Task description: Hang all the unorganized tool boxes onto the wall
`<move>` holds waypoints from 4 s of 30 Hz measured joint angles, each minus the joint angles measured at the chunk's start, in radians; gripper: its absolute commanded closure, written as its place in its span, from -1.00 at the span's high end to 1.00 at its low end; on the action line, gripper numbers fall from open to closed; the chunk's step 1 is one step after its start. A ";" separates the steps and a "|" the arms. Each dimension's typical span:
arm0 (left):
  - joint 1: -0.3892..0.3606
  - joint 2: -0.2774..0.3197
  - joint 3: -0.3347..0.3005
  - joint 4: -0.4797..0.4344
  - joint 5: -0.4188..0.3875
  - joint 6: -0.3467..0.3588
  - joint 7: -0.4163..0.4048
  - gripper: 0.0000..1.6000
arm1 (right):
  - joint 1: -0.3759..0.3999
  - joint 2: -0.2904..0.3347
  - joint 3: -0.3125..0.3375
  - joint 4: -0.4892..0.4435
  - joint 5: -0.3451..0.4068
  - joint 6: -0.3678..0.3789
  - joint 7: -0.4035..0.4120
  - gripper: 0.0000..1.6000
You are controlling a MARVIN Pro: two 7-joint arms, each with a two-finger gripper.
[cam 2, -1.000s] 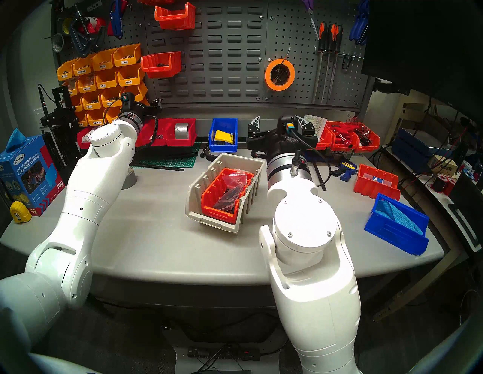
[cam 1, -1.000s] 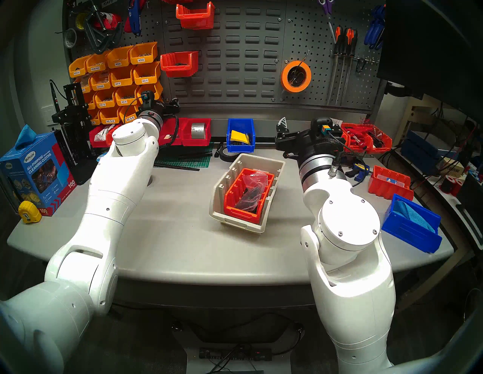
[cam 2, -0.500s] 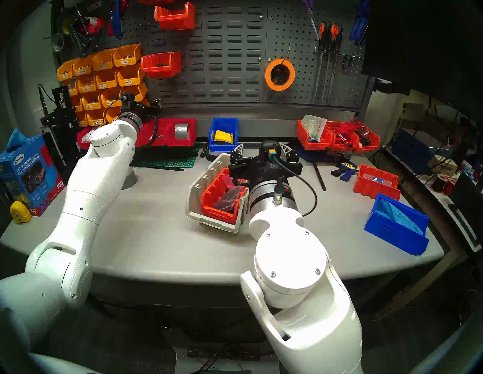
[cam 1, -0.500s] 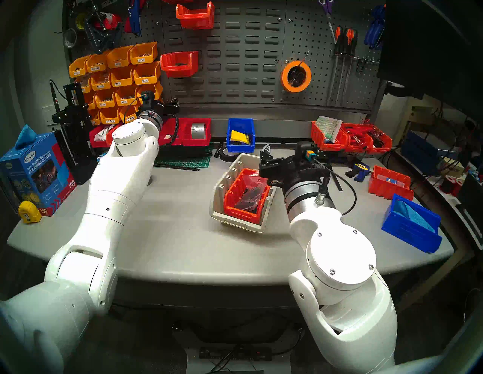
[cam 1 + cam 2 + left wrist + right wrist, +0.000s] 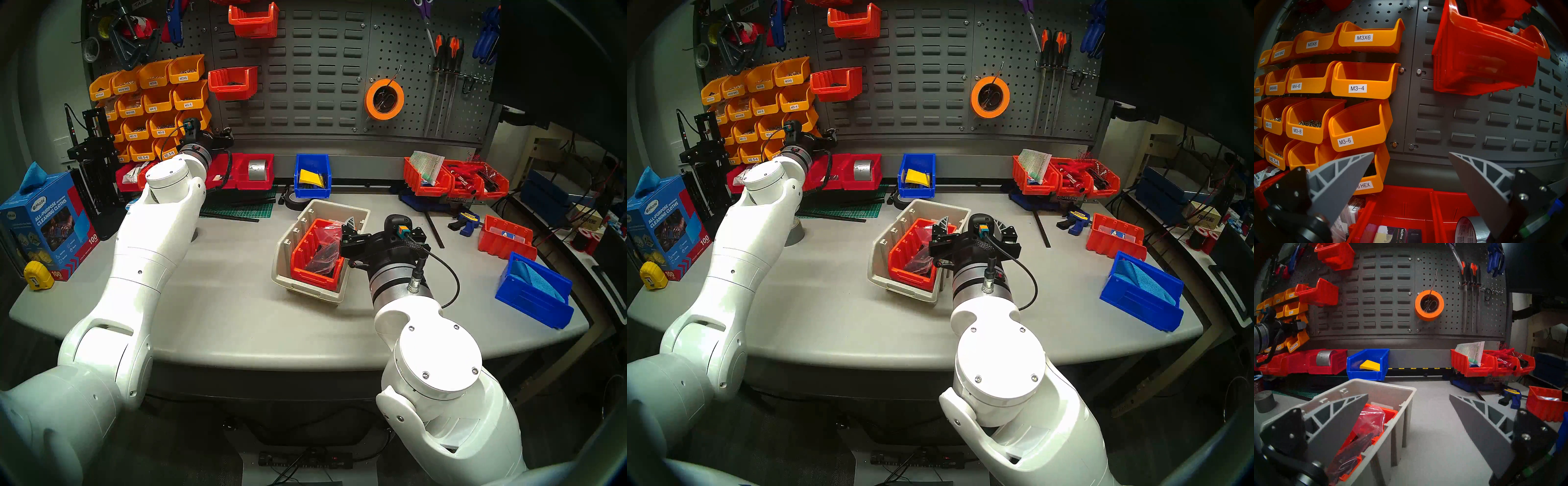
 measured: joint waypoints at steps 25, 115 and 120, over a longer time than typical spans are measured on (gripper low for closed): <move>0.000 0.000 0.000 0.000 0.000 0.000 -0.001 1.00 | 0.068 0.093 -0.059 -0.011 0.221 -0.064 -0.251 1.00; 0.001 -0.001 0.000 0.000 0.000 0.000 0.001 1.00 | 0.128 0.191 -0.085 -0.016 0.563 -0.194 -0.411 1.00; 0.001 -0.001 0.000 0.000 0.000 0.000 0.001 1.00 | 0.125 0.205 -0.081 -0.019 0.581 -0.220 -0.406 0.18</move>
